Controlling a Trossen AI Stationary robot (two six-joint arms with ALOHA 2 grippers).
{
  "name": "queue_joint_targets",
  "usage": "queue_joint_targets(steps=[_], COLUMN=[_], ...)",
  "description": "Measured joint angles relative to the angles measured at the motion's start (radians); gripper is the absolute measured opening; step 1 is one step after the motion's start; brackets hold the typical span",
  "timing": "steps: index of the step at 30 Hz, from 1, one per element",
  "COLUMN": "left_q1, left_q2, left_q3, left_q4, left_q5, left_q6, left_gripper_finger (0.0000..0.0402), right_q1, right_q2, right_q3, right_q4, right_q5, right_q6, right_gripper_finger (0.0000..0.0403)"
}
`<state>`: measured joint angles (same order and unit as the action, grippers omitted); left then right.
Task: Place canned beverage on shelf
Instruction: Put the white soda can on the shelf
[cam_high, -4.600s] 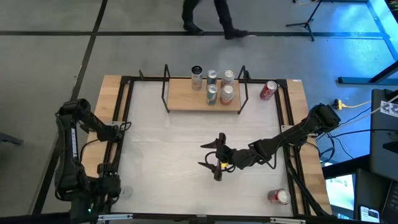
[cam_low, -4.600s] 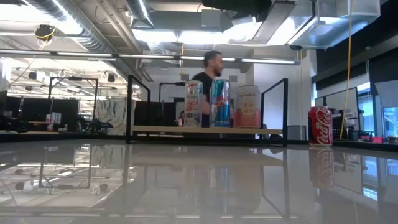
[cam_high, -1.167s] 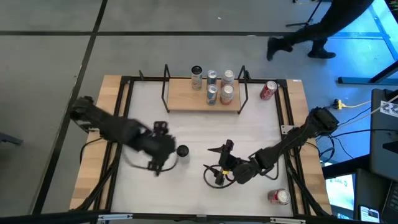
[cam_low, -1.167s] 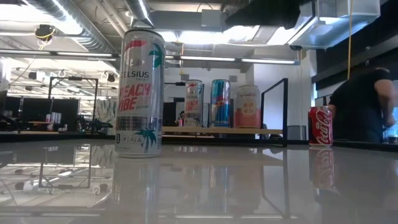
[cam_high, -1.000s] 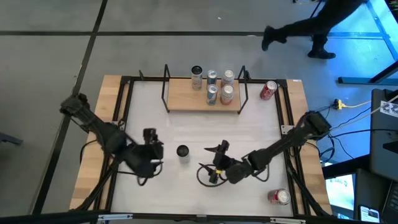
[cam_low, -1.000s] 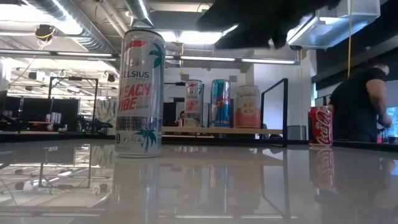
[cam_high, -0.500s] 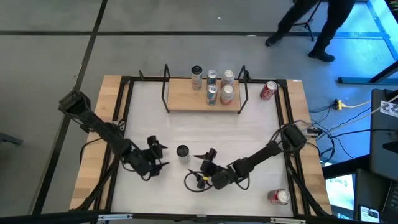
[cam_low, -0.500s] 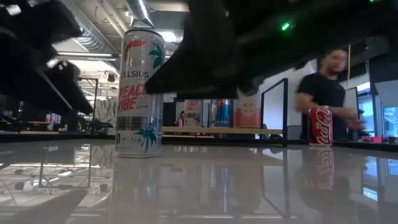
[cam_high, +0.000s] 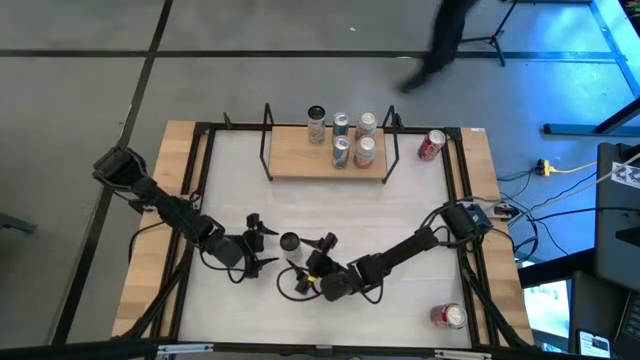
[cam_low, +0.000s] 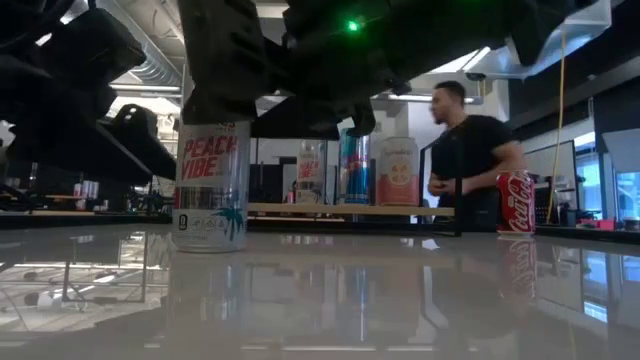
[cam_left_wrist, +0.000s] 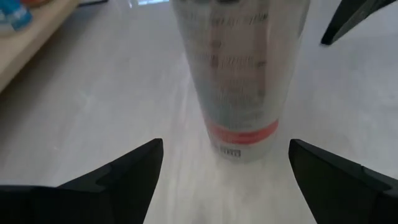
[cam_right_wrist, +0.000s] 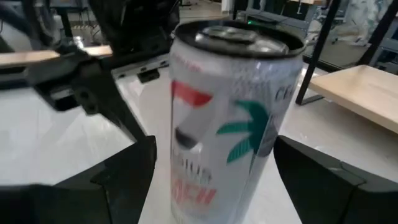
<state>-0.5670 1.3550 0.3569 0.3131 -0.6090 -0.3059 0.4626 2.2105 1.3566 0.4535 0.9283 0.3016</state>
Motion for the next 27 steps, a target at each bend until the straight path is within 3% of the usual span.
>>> queue_joint_targets(steps=[9, 19, 27], left_q1=[0.019, 0.019, 0.009], left_q2=[0.0, 0.0, 0.0], left_q3=[0.0, 0.0, 0.0], left_q4=[0.1, 0.16, 0.094], left_q5=[0.191, 0.211, 0.21], left_q6=[0.107, 0.185, 0.111], left_gripper_finger=[0.0338, 0.0338, 0.0338], right_q1=[-0.053, -0.098, -0.096], right_q2=[0.0, 0.0, 0.0], right_q3=[0.012, 0.012, 0.012], right_q4=[0.016, 0.017, 0.025], right_q5=[-0.015, -0.095, -0.09], right_q6=[0.056, 0.009, -0.13], right_gripper_finger=[0.0321, 0.0319, 0.0236])
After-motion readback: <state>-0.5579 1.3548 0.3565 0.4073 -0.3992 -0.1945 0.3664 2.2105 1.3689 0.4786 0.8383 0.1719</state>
